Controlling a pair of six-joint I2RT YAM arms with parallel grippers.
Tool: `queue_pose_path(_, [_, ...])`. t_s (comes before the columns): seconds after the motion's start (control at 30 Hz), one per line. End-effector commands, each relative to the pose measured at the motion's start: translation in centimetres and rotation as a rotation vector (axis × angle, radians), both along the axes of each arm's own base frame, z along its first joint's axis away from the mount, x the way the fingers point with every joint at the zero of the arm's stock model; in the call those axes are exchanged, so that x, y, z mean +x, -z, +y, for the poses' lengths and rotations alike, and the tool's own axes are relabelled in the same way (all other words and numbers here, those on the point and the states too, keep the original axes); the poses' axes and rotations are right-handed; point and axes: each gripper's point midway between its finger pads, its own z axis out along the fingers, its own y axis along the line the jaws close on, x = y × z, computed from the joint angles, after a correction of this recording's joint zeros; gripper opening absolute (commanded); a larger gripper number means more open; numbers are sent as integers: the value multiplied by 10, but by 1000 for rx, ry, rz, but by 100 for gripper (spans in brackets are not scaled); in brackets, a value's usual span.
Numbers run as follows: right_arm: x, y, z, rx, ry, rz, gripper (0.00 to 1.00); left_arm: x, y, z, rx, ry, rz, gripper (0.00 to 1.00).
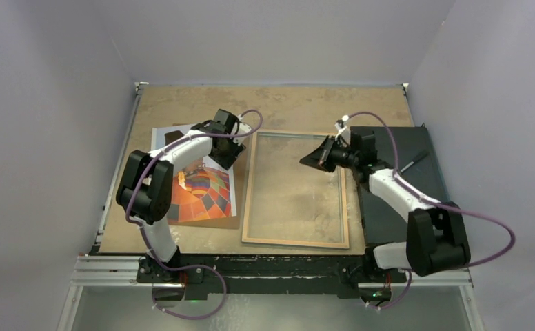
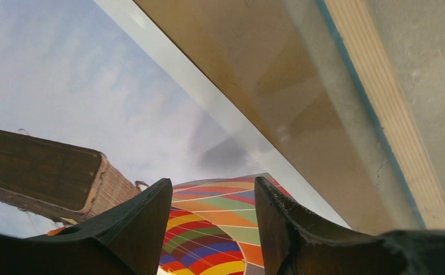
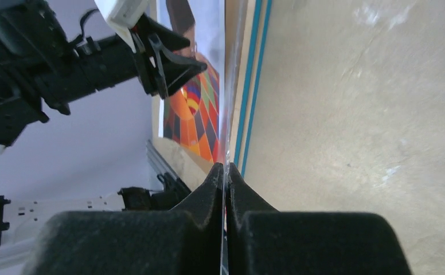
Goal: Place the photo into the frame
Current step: Pick up the photo frame item from the photo frame, then move the photo frame item to the center of the board.
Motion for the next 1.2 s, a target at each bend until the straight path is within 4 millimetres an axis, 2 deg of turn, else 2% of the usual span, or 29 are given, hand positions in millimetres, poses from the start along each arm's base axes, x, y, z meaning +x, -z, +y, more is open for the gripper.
queue_pose_path(0.0, [18,-57,-32,-68,92,-107,0,14,-40,-5,-83,-19,-57,55])
queue_pose_path(0.13, [16,-79,-55,-90,141,-125,0,12,-23,-15,-95,-18,-15,56])
queue_pose_path(0.2, [14,-82,-64,-105,154,-122,0,13,-14,-21,-103,-19,-11,56])
queue_pose_path(0.43, [4,-74,-74,-131,151,-101,0,17,-9,-53,-170,24,-39,57])
queue_pose_path(0.77, [0,-71,-81,-152,167,-87,0,8,18,-70,-133,69,-23,57])
queue_pose_path(1.03, [-3,-69,-81,-154,161,-86,0,2,42,-44,-14,51,-57,56])
queue_pose_path(1.17, [-4,-64,-80,-151,154,-83,0,0,44,-21,55,26,-76,54])
